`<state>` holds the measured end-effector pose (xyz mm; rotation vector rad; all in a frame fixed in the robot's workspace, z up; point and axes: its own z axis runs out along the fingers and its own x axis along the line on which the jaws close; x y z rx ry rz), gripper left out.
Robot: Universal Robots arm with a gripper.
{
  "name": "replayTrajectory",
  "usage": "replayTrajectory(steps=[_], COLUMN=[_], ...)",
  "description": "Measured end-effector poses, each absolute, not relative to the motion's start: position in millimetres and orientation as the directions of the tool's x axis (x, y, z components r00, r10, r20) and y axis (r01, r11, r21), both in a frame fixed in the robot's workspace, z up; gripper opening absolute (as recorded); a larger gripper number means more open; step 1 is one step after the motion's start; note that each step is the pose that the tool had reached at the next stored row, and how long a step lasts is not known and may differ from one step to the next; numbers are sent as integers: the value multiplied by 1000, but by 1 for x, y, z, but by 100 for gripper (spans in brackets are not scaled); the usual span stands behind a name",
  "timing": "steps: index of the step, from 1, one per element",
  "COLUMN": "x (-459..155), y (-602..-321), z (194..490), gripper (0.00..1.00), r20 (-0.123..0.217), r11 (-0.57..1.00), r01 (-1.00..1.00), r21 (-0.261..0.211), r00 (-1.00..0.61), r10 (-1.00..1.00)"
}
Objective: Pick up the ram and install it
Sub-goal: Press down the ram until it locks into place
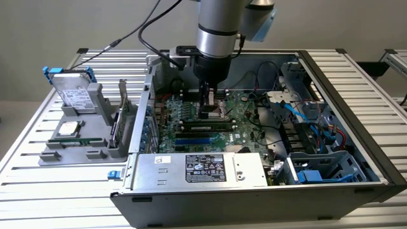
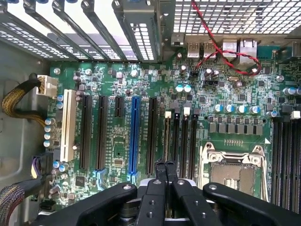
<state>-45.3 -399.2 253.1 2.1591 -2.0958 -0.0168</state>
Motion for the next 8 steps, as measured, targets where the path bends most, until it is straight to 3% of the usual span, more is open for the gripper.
replayTrajectory(steps=[8], x=[-31], y=[-401], z=[253], gripper=[10], r20=[83], r11=[-26], r01=[-994], r21=[102], r00=[34], r10=[-996])
